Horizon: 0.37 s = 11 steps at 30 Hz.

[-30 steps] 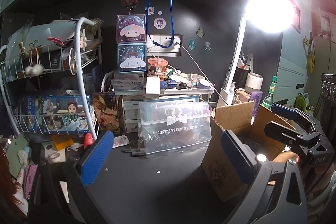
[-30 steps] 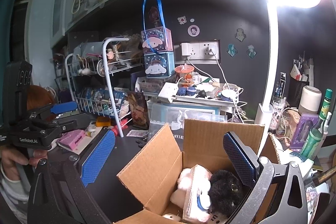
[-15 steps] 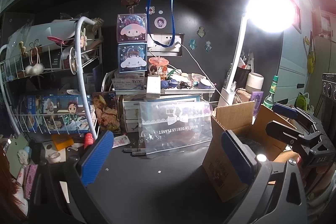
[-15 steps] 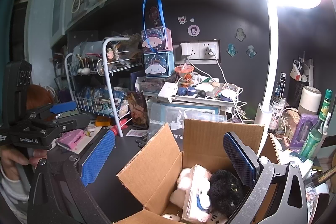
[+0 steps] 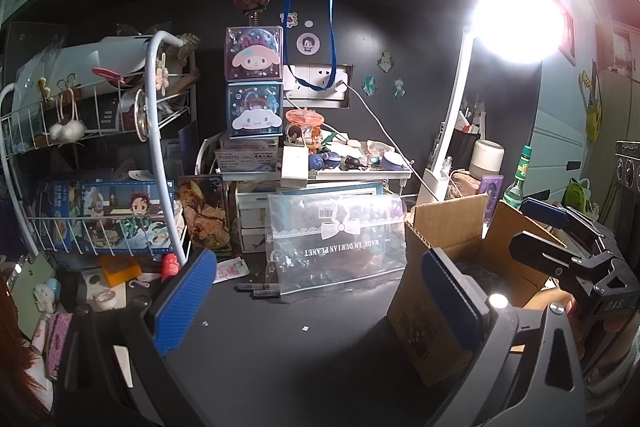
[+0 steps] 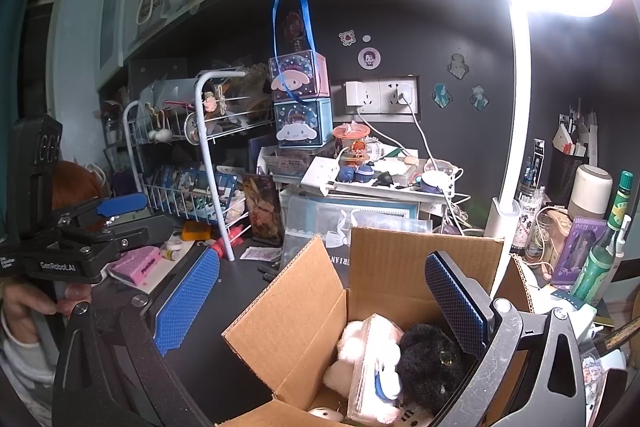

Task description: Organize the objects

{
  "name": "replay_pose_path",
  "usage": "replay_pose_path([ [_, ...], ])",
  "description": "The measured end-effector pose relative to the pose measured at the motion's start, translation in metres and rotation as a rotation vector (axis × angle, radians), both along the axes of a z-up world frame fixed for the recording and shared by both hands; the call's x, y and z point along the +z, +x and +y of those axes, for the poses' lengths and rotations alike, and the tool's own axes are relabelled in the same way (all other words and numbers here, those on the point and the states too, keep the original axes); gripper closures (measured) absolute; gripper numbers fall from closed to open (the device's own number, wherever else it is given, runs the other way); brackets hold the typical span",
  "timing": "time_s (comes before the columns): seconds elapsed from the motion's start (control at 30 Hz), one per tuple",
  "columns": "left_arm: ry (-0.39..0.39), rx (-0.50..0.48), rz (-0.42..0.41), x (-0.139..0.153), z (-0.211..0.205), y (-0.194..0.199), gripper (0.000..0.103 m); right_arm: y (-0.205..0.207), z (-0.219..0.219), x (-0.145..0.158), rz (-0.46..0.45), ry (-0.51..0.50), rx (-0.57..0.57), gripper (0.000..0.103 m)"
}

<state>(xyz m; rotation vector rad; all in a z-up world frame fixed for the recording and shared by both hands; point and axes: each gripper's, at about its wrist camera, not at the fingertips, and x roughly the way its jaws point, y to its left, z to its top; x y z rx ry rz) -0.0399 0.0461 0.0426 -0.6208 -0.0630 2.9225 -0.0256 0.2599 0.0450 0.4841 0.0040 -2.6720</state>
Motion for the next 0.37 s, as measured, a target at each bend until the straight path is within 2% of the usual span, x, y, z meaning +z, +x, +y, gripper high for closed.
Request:
replay_pose_path([
  [0.37,-0.002,0.003,-0.003,0.0002,-0.0025,-0.0015,0.001,-0.0009,0.0005,-0.0001,-0.001,0.0,0.001,0.0],
])
